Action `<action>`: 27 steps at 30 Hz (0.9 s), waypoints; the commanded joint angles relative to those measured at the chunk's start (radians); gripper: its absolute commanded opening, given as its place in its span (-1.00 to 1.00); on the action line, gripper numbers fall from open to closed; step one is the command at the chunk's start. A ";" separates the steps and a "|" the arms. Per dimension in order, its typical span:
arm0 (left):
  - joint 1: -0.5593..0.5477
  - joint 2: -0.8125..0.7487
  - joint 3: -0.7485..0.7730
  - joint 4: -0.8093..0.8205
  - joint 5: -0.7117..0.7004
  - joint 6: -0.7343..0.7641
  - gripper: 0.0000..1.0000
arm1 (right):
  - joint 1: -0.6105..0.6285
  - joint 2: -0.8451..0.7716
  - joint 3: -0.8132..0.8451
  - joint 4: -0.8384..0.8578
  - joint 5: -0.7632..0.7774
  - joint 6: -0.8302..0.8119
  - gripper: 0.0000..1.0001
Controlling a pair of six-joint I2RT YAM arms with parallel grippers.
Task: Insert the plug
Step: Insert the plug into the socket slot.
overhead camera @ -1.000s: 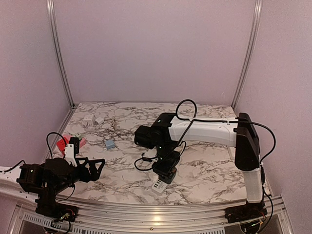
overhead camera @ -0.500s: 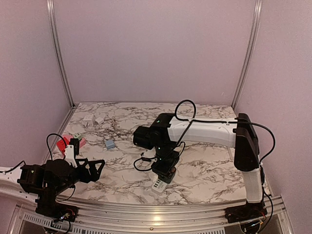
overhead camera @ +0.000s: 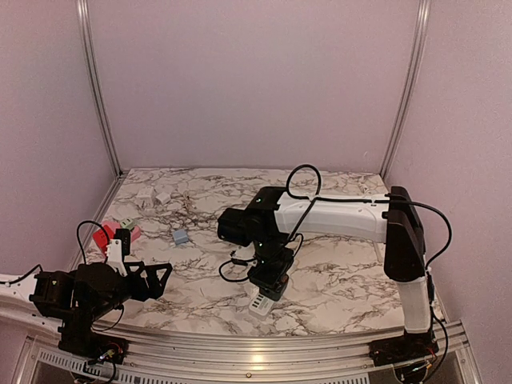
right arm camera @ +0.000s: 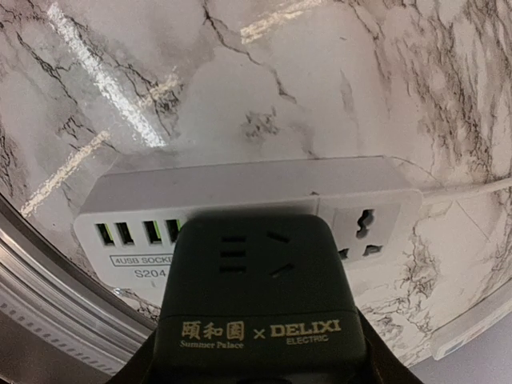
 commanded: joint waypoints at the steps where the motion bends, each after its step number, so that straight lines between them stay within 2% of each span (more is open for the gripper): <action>1: 0.001 -0.011 -0.013 -0.006 -0.014 -0.002 0.98 | 0.006 0.002 0.033 0.084 0.069 0.033 -0.07; 22: 0.001 -0.004 -0.014 0.000 -0.018 -0.006 0.98 | 0.019 -0.070 0.101 0.075 0.102 0.039 0.17; 23: 0.001 -0.003 -0.013 0.000 -0.019 -0.006 0.98 | 0.019 -0.073 0.106 0.075 0.105 0.041 0.27; 24: 0.001 -0.003 -0.014 0.000 -0.019 -0.004 0.98 | 0.019 -0.077 0.109 0.075 0.106 0.042 0.64; 25: 0.001 -0.002 -0.014 0.000 -0.019 -0.005 0.98 | 0.020 -0.080 0.111 0.075 0.106 0.041 0.92; 27: 0.001 0.002 -0.014 0.003 -0.019 -0.006 0.98 | 0.020 -0.082 0.112 0.076 0.109 0.041 0.97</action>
